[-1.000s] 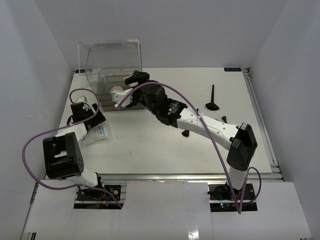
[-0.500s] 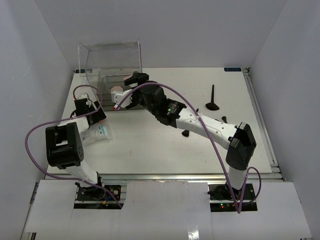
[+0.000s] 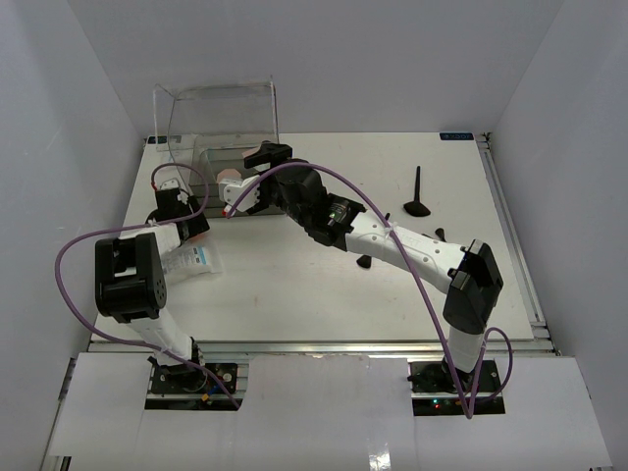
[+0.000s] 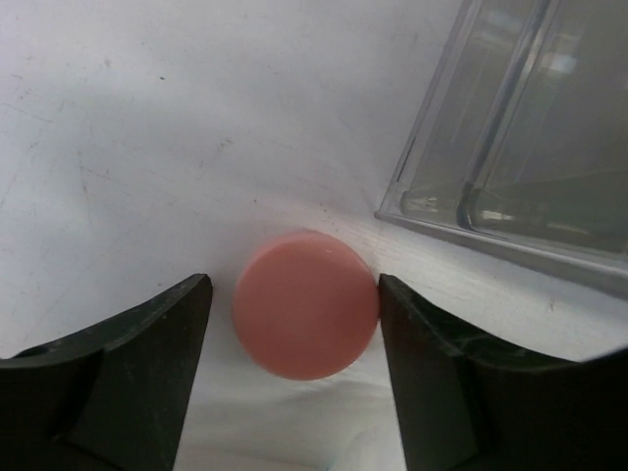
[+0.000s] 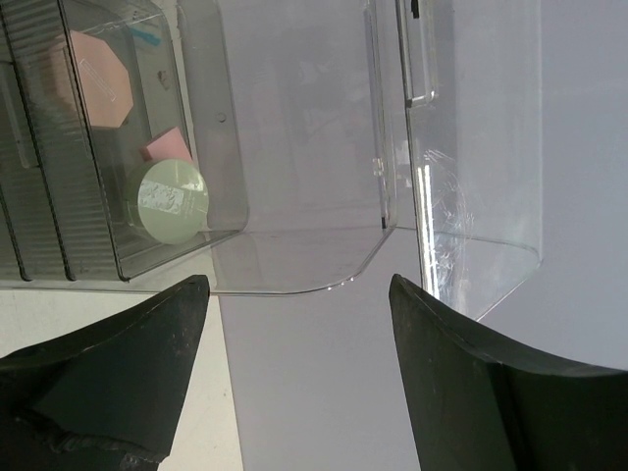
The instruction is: Organize the makeup
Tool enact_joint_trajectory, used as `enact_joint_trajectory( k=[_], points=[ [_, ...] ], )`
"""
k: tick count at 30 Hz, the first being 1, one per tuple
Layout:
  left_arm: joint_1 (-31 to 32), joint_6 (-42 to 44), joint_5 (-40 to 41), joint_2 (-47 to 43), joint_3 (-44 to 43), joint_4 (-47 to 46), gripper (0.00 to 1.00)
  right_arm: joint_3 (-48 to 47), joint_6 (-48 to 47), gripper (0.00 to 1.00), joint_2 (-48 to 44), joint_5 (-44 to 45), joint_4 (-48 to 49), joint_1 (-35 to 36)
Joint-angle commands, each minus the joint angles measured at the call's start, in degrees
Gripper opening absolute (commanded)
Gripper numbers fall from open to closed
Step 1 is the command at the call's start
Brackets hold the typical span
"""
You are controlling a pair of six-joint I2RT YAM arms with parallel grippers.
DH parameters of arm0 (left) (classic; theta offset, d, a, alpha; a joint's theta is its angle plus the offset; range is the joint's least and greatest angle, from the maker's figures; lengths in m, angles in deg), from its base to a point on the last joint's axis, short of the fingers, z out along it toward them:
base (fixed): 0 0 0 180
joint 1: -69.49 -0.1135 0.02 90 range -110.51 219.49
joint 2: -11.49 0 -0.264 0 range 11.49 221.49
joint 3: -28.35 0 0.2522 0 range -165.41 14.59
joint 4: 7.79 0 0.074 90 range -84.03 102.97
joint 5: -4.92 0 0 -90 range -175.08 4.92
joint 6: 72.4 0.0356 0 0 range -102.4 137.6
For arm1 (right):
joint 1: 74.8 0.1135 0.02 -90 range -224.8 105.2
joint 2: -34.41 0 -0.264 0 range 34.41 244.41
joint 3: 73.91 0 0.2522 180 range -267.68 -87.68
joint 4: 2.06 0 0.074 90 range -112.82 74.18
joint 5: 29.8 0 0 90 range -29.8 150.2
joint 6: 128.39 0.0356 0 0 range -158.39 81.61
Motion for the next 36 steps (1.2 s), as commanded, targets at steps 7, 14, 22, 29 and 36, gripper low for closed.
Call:
enact_joint_trajectory(
  k=[7,14,22,29,36],
  points=[
    [0.45,-0.78,0.69,0.86,-0.31,2.73,0.54,-1.53,0.66,0.81,-0.95,0.20,3.23,-0.25],
    [0.45,-3.13,-0.72,-7.15,1.46,4.01,0.35,-0.82,1.08,0.81,-1.18,0.03,3.06,-0.19],
    [0.40,-7.94,-6.35,-20.73,5.94,4.21,0.26,-1.23,1.38,0.81,-1.05,0.06,3.04,-0.15],
    [0.45,-15.23,-15.55,-27.80,9.26,0.37,0.25,-1.09,1.46,0.81,-1.53,0.29,3.00,-0.03],
    [0.45,-29.45,-24.83,-33.78,13.59,-13.90,0.25,-0.94,1.44,0.81,-1.82,0.38,3.04,-0.06]
  ],
)
